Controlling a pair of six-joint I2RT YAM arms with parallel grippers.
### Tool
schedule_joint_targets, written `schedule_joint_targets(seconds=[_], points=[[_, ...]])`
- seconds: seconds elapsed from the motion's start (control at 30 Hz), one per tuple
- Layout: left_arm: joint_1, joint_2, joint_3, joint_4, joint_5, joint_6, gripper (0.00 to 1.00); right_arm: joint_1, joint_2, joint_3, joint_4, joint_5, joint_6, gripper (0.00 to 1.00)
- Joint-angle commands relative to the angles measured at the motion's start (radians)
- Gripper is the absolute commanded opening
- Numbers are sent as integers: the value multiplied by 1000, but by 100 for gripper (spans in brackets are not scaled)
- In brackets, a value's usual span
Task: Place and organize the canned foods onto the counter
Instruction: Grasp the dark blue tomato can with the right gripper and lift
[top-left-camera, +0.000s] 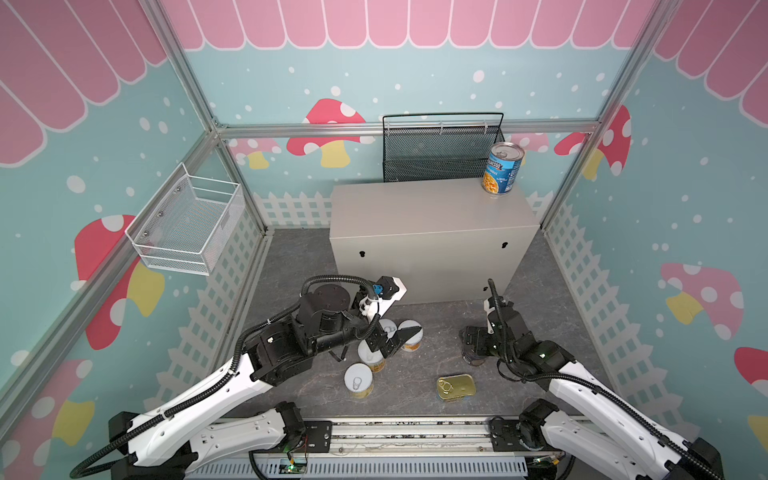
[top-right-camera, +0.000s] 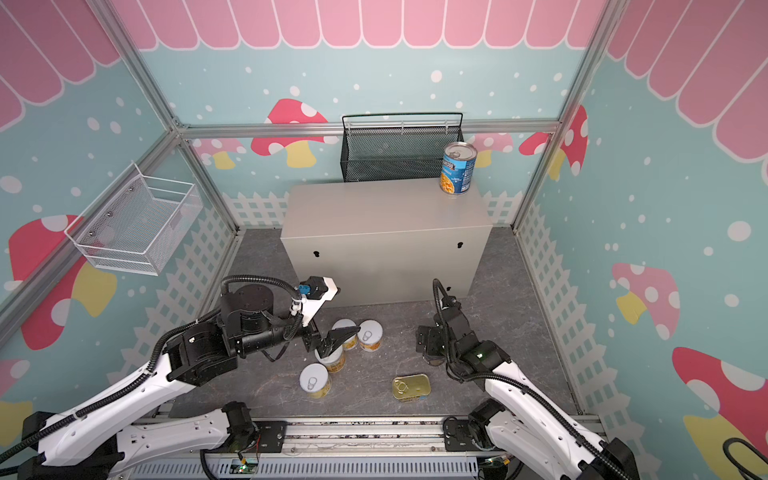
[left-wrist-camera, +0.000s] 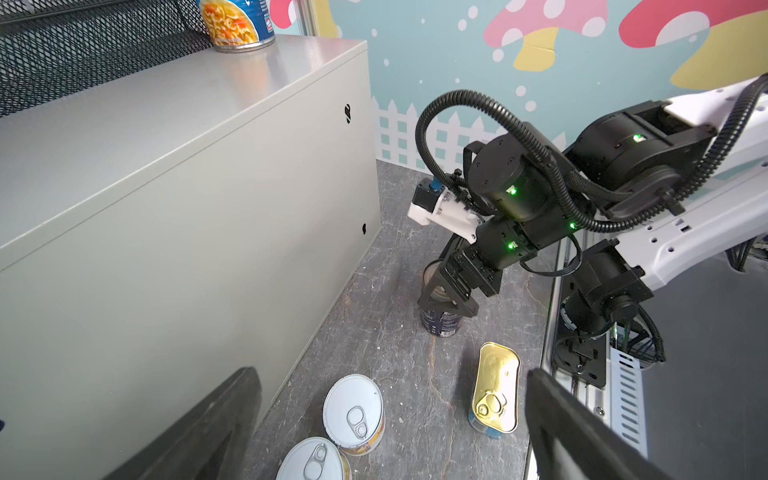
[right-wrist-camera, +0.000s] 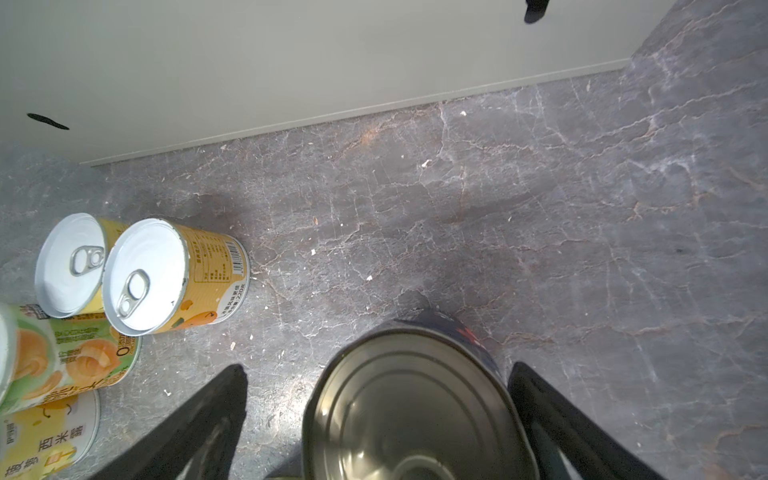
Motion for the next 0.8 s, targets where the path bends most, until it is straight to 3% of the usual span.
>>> schedule_joint_targets(seconds=[0.0,0.23,0.47,0.77], points=[[2,1,-14,-16,-6,28,99,41,-2,-20,-14,17,70,98],[8,10,-16,-16,-4,29,99,139,78,-20,18,37,100,96],[9,14,-19,-16,-7,31,99,238,276,60,96,80,79,83],[15,5,-23,-14,-13,38,99,255,423,166,206,134,-18,72]])
